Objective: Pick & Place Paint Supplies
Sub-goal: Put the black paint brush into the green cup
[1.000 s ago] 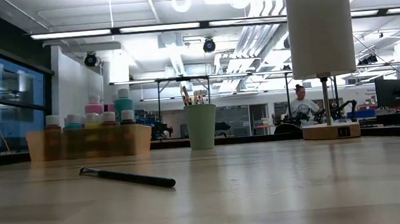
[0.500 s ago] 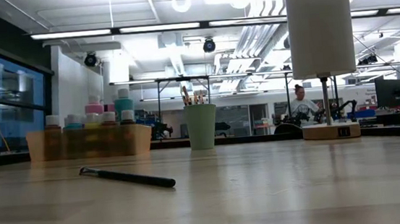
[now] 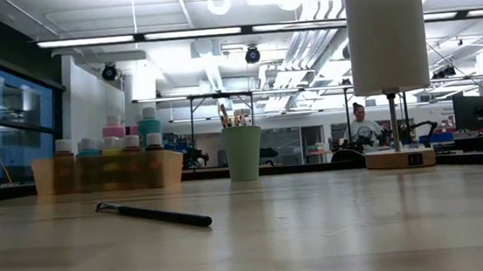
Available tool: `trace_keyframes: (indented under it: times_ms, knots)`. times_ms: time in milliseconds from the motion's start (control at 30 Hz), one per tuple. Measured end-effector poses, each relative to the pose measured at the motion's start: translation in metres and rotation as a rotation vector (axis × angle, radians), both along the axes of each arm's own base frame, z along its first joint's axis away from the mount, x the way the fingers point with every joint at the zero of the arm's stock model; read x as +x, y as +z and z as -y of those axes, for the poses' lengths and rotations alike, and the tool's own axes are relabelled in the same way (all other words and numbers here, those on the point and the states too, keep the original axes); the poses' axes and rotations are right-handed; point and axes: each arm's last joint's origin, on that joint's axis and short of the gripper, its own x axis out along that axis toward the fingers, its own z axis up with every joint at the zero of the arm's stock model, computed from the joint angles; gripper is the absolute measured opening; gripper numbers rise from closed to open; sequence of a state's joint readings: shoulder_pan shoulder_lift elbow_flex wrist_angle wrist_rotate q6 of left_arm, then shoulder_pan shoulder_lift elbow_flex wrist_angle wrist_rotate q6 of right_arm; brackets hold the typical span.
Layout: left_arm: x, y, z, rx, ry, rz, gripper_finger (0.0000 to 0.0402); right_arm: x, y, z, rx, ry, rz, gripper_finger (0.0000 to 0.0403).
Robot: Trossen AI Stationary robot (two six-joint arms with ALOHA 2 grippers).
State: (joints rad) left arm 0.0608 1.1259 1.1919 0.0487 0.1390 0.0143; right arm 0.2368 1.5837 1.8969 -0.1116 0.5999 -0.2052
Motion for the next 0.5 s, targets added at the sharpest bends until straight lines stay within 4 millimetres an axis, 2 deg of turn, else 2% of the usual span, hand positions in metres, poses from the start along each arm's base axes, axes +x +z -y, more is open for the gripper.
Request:
trace_keyframes:
  times_ms: [167,267,367,500]
  knots:
    - [0.0,-0.001,-0.001,0.002,0.027,-0.005,0.0148,0.001,-0.002,0.007,0.002,-0.043,-0.021,0.0005]
    - [-0.008,0.001,-0.002,0.019,0.106,-0.027,0.0185,0.002,-0.007,0.016,-0.002,-0.131,-0.074,0.0004]
    - [-0.027,0.004,-0.005,0.037,0.253,-0.06,0.0207,0.004,-0.015,0.033,0.022,-0.218,-0.14,0.0004]
    - [-0.06,0.012,-0.009,0.021,0.448,-0.07,0.0214,0.017,-0.033,0.062,0.077,-0.29,-0.227,0.0004]
